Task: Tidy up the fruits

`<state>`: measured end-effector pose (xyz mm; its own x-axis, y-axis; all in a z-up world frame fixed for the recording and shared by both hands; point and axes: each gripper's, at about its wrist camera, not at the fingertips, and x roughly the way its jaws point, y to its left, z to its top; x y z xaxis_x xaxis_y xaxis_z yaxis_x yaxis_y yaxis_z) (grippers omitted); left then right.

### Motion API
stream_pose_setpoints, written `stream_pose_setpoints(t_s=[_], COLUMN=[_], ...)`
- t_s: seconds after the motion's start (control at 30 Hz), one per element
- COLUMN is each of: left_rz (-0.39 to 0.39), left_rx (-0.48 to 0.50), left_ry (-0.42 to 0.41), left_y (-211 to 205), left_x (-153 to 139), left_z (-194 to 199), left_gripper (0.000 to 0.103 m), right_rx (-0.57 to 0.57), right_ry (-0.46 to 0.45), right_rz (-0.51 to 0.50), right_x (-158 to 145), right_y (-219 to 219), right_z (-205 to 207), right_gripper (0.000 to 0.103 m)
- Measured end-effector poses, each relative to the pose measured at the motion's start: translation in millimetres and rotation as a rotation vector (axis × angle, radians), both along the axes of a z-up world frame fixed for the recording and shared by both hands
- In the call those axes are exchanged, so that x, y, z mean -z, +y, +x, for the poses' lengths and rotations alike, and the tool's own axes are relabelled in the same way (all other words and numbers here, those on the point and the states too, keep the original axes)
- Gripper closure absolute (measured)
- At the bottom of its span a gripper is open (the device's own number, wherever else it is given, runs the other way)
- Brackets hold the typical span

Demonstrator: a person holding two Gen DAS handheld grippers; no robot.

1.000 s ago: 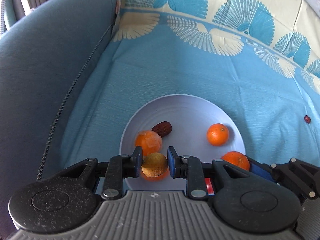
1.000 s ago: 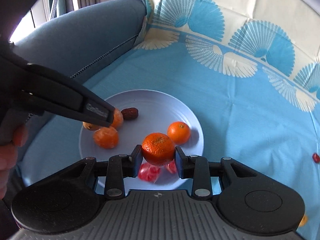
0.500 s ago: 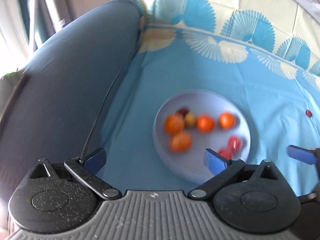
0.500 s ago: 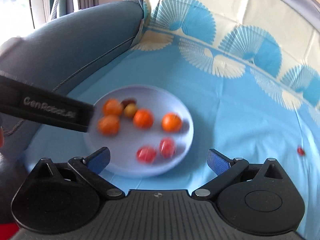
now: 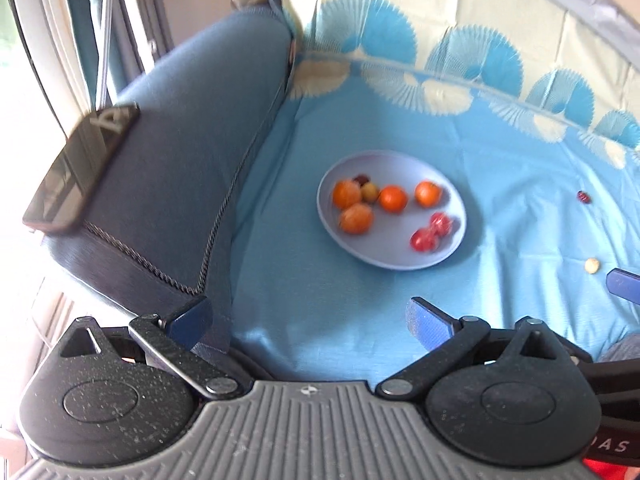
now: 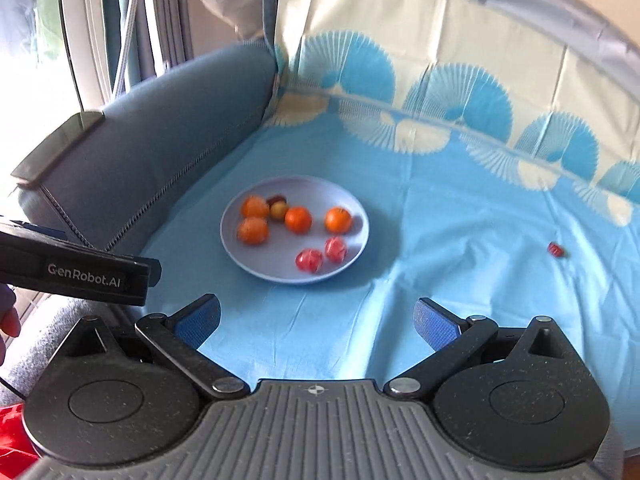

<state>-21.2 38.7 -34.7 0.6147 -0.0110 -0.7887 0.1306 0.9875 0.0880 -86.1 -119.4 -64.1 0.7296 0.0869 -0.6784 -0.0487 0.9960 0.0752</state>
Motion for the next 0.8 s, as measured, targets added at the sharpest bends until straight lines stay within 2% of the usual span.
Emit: stream_pose_setpoints(t_s=[0.1, 0.33, 0.8], left_rz=[-0.007, -0.012, -0.035], left_rx=[0.013, 0.015, 0.015], left_ry=[-0.057, -0.123, -0.125], left_y=[-3, -7, -2], left_x=[-13, -35, -38], left_z=[-13, -33, -36], left_gripper=[0.0, 0.0, 0.0], right_rx=[0.011, 0.023, 0.014], right_ry=[-0.029, -0.111, -0.134], right_rz=[-0.014, -0.039, -0.101], right_x=[-7, -23, -23], right_y=[-1, -3, 6], right_z=[-10, -37, -45], right_gripper=[0.001, 0.001, 0.001])
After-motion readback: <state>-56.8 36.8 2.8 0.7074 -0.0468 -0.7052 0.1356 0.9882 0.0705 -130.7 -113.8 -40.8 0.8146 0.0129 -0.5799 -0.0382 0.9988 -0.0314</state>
